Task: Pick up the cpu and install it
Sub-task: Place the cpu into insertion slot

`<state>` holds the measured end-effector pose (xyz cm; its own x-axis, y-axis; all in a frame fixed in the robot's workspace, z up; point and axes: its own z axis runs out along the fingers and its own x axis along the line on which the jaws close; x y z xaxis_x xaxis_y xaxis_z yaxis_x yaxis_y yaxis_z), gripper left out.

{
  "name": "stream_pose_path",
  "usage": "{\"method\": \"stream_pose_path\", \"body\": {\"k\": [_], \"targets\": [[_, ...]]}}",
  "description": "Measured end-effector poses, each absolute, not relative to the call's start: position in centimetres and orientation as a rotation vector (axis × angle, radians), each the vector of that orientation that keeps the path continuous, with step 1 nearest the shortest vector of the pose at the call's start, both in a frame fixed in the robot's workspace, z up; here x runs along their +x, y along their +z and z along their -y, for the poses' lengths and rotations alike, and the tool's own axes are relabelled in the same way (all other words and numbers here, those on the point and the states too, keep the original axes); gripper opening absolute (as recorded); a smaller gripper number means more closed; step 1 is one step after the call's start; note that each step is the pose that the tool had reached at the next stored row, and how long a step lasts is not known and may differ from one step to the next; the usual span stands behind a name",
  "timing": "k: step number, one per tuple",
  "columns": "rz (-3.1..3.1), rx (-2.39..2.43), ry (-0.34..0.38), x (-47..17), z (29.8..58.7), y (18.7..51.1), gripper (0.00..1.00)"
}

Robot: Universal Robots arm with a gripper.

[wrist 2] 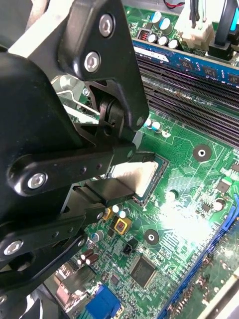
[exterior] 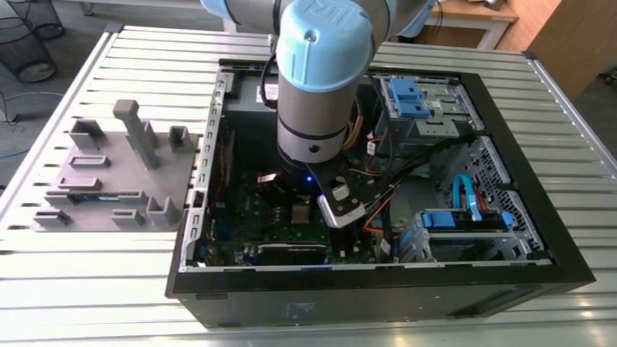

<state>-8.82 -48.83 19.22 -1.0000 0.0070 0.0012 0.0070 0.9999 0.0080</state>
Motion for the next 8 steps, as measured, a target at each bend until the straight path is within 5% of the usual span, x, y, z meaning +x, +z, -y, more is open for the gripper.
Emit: {"method": "stream_pose_path", "body": {"k": [8], "targets": [[3.140,-0.011,-0.012,-8.82,48.83,19.21,0.45]]}}
